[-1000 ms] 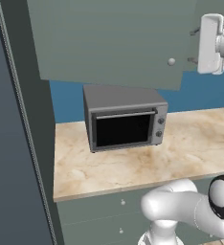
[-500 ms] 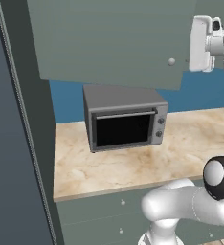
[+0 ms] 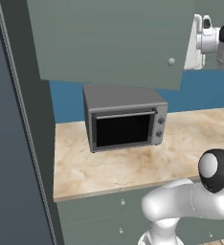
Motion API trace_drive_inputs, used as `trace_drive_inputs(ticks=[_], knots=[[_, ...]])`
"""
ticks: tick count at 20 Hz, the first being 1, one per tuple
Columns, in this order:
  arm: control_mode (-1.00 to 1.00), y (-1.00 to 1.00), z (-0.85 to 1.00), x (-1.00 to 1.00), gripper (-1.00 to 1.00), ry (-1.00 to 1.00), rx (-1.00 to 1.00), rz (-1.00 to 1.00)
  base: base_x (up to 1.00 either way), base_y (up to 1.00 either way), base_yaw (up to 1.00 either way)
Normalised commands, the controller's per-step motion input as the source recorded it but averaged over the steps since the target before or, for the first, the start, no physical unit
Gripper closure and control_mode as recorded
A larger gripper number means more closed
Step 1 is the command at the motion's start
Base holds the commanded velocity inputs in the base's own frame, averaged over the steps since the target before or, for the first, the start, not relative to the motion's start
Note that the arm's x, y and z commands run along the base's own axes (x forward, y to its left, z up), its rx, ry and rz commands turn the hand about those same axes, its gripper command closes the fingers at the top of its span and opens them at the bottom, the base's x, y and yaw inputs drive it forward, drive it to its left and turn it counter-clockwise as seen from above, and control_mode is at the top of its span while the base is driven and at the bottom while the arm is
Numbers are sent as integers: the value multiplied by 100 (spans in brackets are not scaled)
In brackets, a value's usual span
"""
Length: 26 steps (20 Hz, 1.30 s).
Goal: The dining table condiment station is running low on syrup bottle. Refill the condiment station by opening the cabinet and taking the syrup bottle from the cabinet and placing it on the dining table.
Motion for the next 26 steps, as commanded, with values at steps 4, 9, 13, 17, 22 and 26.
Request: trace_drive_inputs(ticks=[4,9,13,17,22,26], knots=[[-100,54,9,-55,-100,-11,-1,12,0,0,0],[-100,59,19,-99,-100,-21,-3,12,0,0,0],[-100,73,17,-86,-100,-23,0,15,0,0,0],[-100,84,20,-51,-100,-22,0,16,0,0,0],[-100,89,3,-42,-100,-14,0,19,0,0,0],[-100,99,0,-56,-100,-12,0,29,0,0,0]])
